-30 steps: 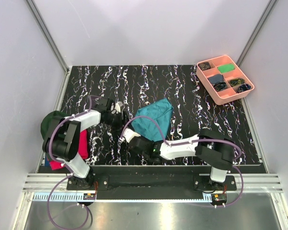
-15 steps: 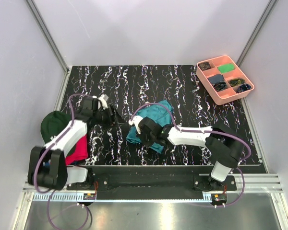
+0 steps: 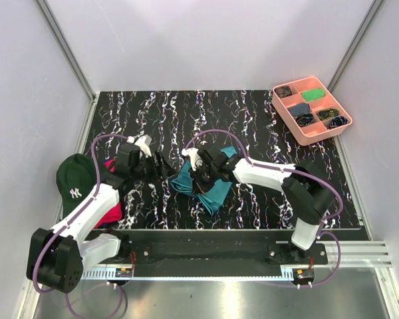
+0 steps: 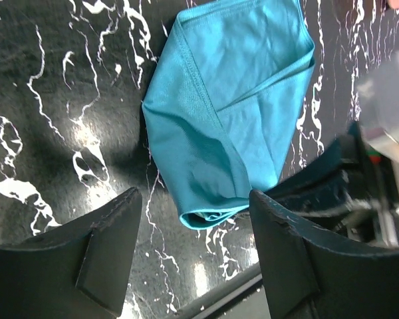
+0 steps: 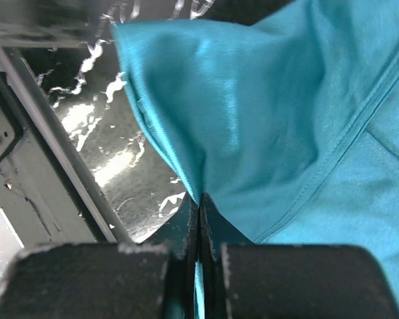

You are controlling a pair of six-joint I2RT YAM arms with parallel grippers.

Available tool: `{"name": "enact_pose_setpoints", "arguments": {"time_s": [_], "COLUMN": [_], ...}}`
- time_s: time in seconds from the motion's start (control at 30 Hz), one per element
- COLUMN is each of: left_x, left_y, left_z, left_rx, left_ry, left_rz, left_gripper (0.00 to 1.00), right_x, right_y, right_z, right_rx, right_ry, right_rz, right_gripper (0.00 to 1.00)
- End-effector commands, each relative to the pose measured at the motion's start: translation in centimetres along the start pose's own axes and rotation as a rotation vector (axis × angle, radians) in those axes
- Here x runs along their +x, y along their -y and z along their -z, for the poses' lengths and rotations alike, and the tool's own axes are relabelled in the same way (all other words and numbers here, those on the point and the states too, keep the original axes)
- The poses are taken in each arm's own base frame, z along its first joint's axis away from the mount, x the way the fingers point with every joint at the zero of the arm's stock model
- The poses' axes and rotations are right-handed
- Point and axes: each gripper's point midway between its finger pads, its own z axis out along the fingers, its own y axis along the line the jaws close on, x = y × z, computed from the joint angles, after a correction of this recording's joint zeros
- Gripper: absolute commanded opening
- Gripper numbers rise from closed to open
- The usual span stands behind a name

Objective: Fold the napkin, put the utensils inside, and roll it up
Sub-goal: Roll the napkin with the utensil

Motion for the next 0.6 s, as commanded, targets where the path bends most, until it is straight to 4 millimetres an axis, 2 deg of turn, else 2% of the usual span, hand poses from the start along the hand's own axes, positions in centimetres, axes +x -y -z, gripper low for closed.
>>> {"name": "enact_pose_setpoints", "arguments": {"time_s": [0.0, 0.2, 0.27, 0.57], "left_x": [-1.5, -1.0, -0.8, 0.2], "left_y": [0.5, 0.9, 1.1, 1.5], "left_z": [-0.2, -1.0, -1.4, -2.6], "left_rx": [0.010, 0.021, 0.035, 0.058], "left_ry": [0.071, 0.057, 0.053, 0.047], "left_rz": [-0.042, -0.060, -0.067, -0.088], "left_gripper": [0.68, 0.68, 0.68, 0.68], "right_x": [-0.5, -0.9, -0.9, -0.5], "right_y": [-0.3, 0.7, 0.4, 3.1], "right_z": [0.1, 0.4, 0.4, -0.3], "right_rx": [-0.071, -0.090, -0.130, -0.190], "right_ry": [-0.028, -0.023, -0.027, -0.049], "right_rz": [-0.053, -0.093, -0.111, -0.219], "right_gripper": [0.00, 0.00, 0.00, 0.00]}}
